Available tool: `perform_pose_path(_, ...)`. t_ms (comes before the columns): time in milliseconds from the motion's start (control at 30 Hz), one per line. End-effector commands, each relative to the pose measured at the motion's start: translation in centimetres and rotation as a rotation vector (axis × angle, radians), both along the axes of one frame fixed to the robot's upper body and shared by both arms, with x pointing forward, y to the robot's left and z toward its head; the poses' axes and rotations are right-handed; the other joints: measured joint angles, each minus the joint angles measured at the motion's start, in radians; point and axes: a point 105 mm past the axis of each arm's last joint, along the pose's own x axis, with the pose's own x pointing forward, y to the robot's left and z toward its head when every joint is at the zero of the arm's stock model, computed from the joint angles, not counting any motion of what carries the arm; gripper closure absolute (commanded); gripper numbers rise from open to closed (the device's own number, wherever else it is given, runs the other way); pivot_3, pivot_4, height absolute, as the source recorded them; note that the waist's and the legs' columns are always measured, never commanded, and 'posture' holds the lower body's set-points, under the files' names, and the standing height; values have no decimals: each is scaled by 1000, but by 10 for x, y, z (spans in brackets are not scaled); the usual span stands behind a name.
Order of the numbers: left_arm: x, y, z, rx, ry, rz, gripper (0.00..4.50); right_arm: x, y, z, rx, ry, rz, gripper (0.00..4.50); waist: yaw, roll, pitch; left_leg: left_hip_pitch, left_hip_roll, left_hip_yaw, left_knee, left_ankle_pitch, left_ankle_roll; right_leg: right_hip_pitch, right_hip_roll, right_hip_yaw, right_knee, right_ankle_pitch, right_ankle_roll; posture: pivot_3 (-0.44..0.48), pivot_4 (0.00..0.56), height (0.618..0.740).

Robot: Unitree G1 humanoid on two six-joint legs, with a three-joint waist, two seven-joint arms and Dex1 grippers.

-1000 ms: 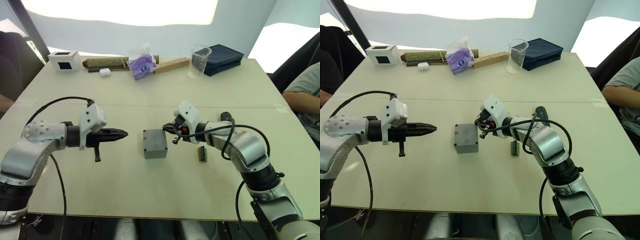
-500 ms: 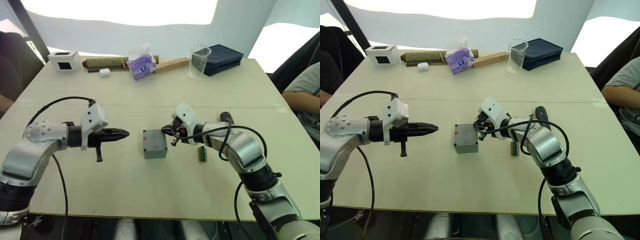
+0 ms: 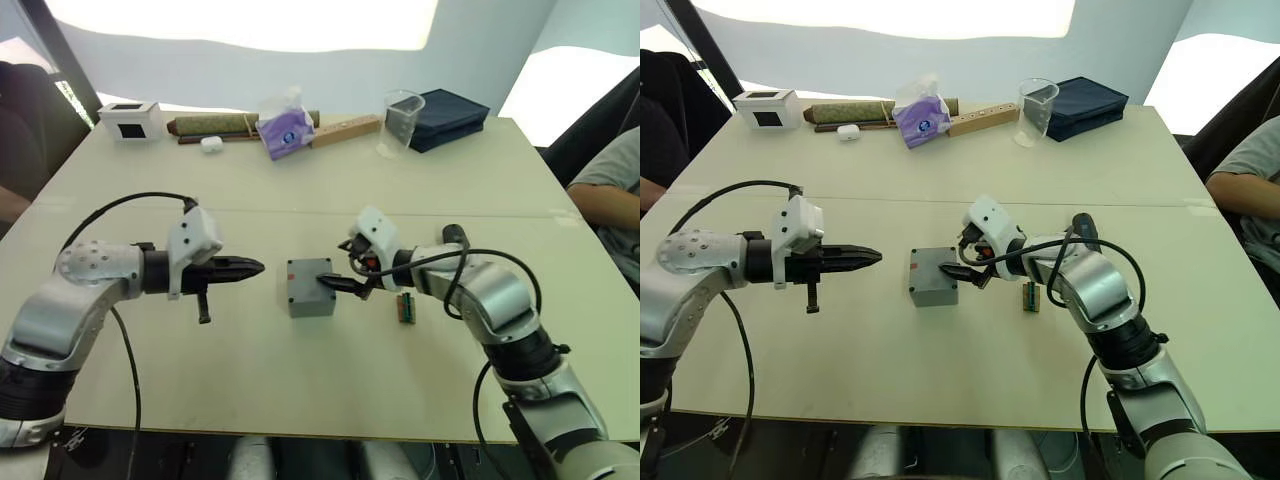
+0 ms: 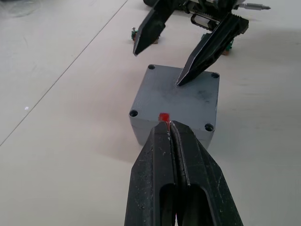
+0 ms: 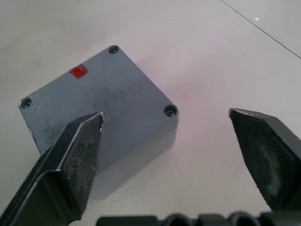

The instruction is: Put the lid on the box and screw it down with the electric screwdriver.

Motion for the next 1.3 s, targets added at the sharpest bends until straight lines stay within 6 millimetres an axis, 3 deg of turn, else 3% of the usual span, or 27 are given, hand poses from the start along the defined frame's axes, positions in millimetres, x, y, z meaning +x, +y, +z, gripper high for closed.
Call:
perform_pose_path(33,-9,-17,24,-41,-74,-97,4500,6,-38,49,-23,-117,-97,46,1,0,0,0,0,0,0,0,0,0,0,0,0,0,0,0,150,740)
perform_pose_path(133,-16,-30,32,-73,-91,-177,4500,12,-86,63,-133,-85,-229,46,9,0,0,0,0,0,0,0,0,0,-1,0,-1,0,0,0,150,740)
perform_pose_path(233,-19,-37,36,-93,-92,-226,4500,15,-131,58,-276,22,-361,46,8,0,0,0,0,0,-1,0,1,0,0,0,-2,0,0,0,150,740)
perform_pose_path(400,-26,-46,42,-131,-93,-317,4500,10,-173,51,-367,289,-540,46,-9,2,1,0,0,2,-1,-1,1,-1,0,3,-2,0,0,0,150,740)
perform_pose_path(600,-31,-52,45,-138,-97,-372,4500,18,-175,47,-327,455,-622,46,-7,2,1,1,0,2,-1,-1,2,-2,1,4,-1,0,0,0,150,740)
perform_pose_path(900,-33,-50,36,-102,-97,-356,4500,12,-172,-7,-389,718,-655,46,-2,2,1,-1,0,3,0,-1,2,-2,0,3,-1,0,0,0,150,740)
perform_pose_path(1133,-33,-47,35,-90,-94,-332,4500,12,-163,-24,-416,757,-628,46,-6,2,1,0,0,2,0,-1,2,-2,0,3,-1,0,0,0,150,740)
perform_pose_path(1233,-32,-46,36,-89,-94,-313,4500,13,-157,-30,-415,769,-614,703,-6,2,1,0,0,2,0,-1,2,-2,1,3,-1,0,0,0,150,740)
perform_pose_path(1300,-31,-45,36,-91,-91,-306,4500,15,-154,-30,-402,769,-616,1418,-6,1,0,0,0,2,0,-1,2,-1,1,3,-1,0,0,0,150,740)
